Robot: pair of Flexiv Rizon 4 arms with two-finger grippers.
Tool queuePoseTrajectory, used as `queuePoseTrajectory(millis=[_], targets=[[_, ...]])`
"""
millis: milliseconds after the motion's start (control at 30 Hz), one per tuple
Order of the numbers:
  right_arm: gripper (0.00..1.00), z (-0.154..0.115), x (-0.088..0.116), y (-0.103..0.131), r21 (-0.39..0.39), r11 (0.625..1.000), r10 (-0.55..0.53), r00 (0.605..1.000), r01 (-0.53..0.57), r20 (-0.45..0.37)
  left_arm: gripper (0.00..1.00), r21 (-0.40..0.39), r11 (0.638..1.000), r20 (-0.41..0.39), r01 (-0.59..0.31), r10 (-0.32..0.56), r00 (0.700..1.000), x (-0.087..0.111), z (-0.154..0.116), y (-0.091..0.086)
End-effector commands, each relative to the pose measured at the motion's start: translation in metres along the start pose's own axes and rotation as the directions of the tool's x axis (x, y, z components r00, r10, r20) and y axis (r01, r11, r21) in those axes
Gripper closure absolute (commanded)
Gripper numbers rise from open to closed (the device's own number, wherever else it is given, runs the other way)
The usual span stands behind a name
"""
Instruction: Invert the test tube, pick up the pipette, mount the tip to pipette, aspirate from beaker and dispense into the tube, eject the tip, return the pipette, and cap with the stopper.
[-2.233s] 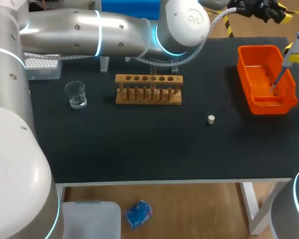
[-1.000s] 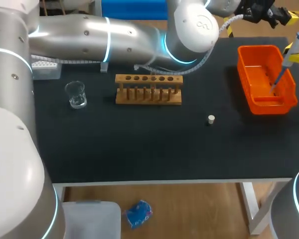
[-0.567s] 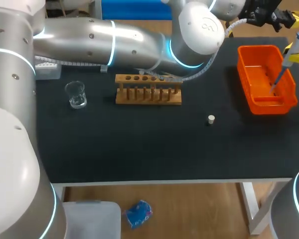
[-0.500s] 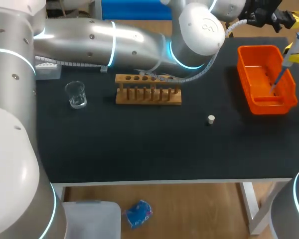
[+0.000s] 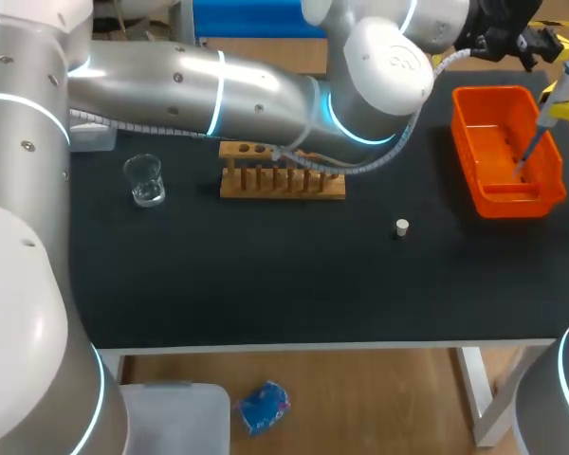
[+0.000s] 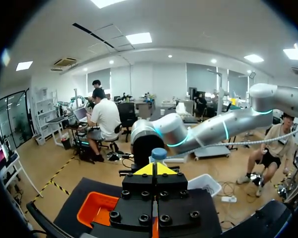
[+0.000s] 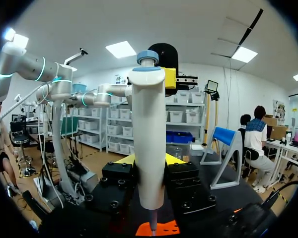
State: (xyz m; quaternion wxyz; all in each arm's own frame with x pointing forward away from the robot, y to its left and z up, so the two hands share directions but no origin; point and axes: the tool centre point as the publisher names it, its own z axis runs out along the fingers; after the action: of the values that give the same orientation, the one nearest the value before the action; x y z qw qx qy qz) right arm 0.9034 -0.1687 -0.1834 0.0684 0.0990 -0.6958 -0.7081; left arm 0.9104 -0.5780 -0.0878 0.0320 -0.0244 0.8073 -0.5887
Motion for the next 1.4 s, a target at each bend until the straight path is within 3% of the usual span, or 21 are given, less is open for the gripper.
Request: queuePoseTrajectory(millis=[33,700,1133,1400], targets=[[1.00,-0.002,-0.001,-0.001,0.001,1.000,-0.001,1.000,0.001,-0.006,1.00,0.068,0.998,-0.003,-0.001,0.001,1.000,-0.003,0.004,0.004],[1.00,-0.002,-0.001,-0.001,0.001,1.000,-0.001,1.000,0.001,-0.006,1.00,0.059,0.998,-0.010,0.023,-0.022,1.000,-0.007,0.007,0.014],[1.00,-0.002,-0.001,-0.001,0.001,1.000,-0.001,1.000,0.001,-0.006,1.00,0.060,0.998,0.007,-0.008,0.007,1.000,-0.001,0.000,-0.001],[1.00,-0.002,-0.001,-0.001,0.001,1.000,-0.001,1.000,0.001,-0.006,1.00,0.059,0.998,-0.004,-0.002,0.002,1.000,0.004,0.005,0.001]])
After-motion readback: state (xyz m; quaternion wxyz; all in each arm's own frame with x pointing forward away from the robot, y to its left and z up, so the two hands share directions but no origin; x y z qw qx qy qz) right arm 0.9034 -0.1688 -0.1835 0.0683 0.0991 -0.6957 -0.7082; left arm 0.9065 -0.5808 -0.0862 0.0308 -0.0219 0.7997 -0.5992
